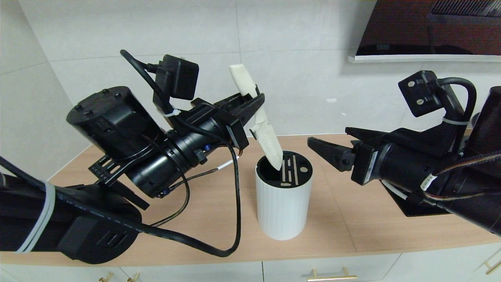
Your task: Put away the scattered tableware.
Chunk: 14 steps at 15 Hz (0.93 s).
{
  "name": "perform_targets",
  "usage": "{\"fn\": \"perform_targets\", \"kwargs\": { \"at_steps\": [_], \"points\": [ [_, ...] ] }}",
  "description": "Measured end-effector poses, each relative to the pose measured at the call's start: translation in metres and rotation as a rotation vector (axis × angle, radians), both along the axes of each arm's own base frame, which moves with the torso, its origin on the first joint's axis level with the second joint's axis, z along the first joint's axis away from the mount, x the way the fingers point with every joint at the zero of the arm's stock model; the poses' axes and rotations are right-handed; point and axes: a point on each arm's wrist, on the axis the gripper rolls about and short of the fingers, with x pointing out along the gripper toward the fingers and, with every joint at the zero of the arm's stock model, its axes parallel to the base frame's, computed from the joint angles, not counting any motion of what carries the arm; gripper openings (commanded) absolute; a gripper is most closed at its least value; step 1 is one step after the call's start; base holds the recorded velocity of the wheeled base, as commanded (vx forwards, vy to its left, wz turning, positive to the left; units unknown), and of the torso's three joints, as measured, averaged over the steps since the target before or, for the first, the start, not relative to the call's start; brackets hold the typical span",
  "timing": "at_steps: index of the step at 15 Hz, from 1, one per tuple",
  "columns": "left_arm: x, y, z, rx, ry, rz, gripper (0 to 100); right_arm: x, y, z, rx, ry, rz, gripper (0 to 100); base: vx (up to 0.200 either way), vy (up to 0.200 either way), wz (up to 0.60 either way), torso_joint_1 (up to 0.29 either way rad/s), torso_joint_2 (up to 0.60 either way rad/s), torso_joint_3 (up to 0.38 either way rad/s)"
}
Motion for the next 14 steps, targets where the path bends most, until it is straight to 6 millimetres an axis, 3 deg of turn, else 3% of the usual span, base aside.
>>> {"fn": "perform_targets", "kwargs": {
  "at_steps": [14],
  "points": [
    [0.017,-0.008,-0.036,0.067,0.088,0.017,0,0.002,0.002,-0.004,-0.011,0.011,0.001,100,0.000,0.000,0.00,0.000,0.00,0.000]
  ]
}}
